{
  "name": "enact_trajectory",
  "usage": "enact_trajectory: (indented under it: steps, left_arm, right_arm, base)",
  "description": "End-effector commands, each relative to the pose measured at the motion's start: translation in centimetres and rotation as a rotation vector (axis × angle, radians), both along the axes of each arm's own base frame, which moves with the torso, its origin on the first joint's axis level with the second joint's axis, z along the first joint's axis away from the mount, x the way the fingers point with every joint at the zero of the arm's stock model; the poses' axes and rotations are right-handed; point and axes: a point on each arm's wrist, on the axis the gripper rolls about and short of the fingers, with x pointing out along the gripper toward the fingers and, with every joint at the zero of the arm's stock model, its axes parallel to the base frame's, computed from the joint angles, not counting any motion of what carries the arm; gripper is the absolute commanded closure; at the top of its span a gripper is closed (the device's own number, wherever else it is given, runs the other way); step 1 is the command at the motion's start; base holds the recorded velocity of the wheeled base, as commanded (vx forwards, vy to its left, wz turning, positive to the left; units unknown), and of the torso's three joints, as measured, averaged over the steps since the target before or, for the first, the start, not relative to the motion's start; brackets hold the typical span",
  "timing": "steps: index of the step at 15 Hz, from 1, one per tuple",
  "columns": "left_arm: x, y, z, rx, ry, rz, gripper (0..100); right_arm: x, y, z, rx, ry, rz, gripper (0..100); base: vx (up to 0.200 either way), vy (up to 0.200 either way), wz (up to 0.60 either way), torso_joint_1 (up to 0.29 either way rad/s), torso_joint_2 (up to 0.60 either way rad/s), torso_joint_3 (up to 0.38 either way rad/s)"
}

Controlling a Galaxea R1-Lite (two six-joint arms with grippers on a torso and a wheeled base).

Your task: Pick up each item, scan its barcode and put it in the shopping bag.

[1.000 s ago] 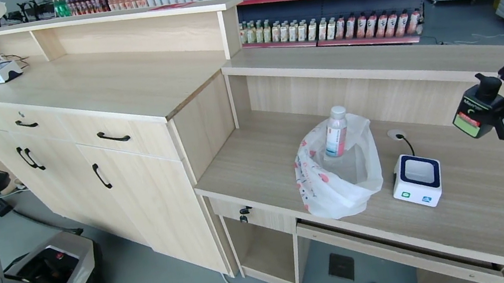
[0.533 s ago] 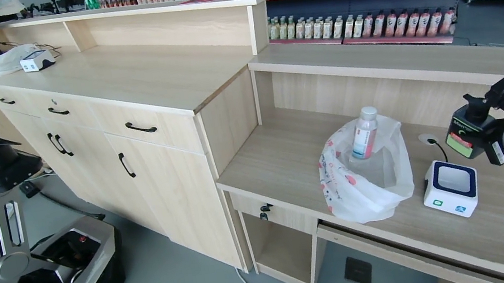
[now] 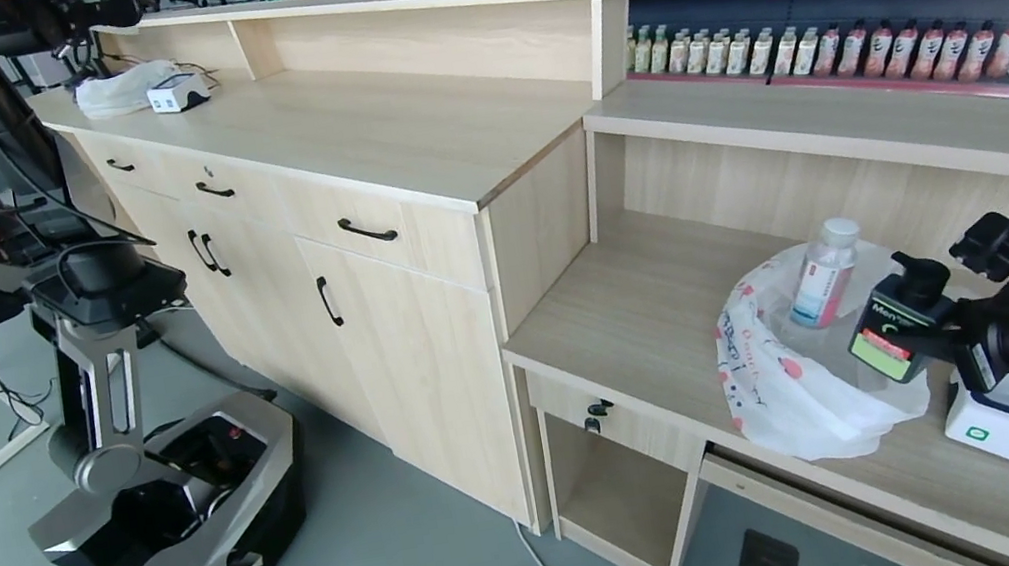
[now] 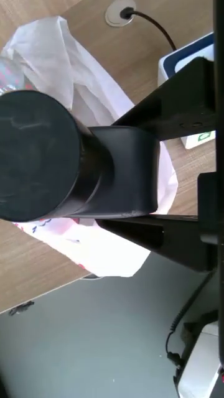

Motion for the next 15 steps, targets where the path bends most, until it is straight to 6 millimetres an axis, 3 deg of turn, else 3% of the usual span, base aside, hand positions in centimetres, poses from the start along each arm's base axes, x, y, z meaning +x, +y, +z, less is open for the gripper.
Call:
enact_trajectory:
  steps: [1, 5, 10, 15]
  left_arm:
    - [0.0, 0.0, 0.0, 0.000, 0.001, 0.001, 0]
    - [0.0, 0.0, 0.0, 0.000, 0.001, 0.001, 0]
    - [0.0, 0.0, 0.0, 0.000, 0.001, 0.001, 0]
    - [0.0, 0.0, 0.0, 0.000, 0.001, 0.001, 0]
  right_arm:
    - [1.0, -0.9, -1.8, 0.034, 0.059, -0.029, 100]
    - [4.0, -2.0, -3.0, 0.077, 0.056, 0.015, 100]
    - [7.2, -2.5, -6.0, 0.086, 0.077, 0.033, 100]
    - [9.4, -1.5, -8.1, 0.126, 0.024, 0.164, 100]
  base:
    - [0.000, 0.000, 0.00, 0.000, 0.00, 0.000]
    - [0.000, 0.000, 0.00, 0.000, 0.00, 0.000]
    - [0.000, 0.000, 0.00, 0.000, 0.00, 0.000]
    - [0.000, 0.000, 0.00, 0.000, 0.00, 0.000]
